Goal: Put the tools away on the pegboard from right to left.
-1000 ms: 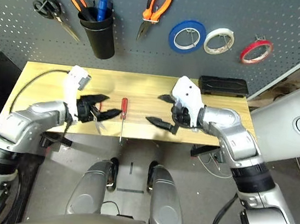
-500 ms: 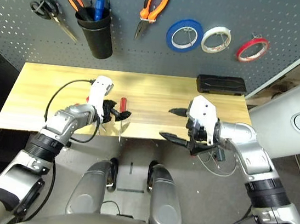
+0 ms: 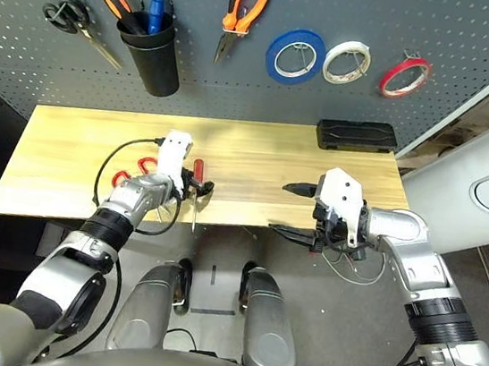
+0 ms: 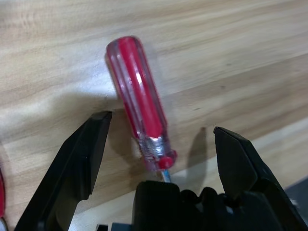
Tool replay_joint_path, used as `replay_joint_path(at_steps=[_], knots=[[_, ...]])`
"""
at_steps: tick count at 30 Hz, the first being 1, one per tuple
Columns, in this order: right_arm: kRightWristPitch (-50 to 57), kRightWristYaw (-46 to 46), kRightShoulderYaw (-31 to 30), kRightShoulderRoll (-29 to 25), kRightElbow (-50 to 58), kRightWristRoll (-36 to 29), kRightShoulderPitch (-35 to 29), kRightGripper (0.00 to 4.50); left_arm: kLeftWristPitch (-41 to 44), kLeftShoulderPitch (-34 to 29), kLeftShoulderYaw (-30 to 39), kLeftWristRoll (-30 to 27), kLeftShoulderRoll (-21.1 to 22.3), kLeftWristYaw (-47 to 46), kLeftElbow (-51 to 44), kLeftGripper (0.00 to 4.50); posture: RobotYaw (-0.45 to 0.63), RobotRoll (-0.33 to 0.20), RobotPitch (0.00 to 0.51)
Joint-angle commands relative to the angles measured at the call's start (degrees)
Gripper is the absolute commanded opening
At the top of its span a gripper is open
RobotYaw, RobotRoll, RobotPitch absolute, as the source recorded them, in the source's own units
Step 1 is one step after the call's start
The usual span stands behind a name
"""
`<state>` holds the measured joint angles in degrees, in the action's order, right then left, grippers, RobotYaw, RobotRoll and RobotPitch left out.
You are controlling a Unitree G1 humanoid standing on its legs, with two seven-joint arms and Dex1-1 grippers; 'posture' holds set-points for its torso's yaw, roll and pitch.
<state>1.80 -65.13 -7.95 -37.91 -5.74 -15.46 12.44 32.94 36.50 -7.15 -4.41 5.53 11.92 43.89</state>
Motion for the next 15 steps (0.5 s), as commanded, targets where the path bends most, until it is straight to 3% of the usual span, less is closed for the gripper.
replay_joint_path(at_steps=[1,4,12,15], knots=[[-0.7,-0.1,1.0,-0.9,0.2,0.6,-1.2,4.47,-1.2,0.8,1.1,1.0,-0.9,-1.1,3.9,4.5,-0.12,0.0,0.265],[-1.6,-0.1,0.9,-1.3,-0.6,1.4,-1.1,4.5,-2.7,1.9,2.1,1.3,-1.2,-2.0,6.1,3.84,-0.12,0.0,0.267],[-3.0,-0.2,0.3,-1.7,-5.4,3.8,0.1,4.5,-1.9,0.1,3.7,0.7,-0.5,-0.2,-0.1,0.84,-0.09,0.0,0.258],[-1.2,-1.9,0.2,-1.6,-7.4,2.9,1.9,4.5,1.4,-2.0,4.2,0.2,-0.1,0.1,-7.2,0.78,-0.08,0.0,0.248]])
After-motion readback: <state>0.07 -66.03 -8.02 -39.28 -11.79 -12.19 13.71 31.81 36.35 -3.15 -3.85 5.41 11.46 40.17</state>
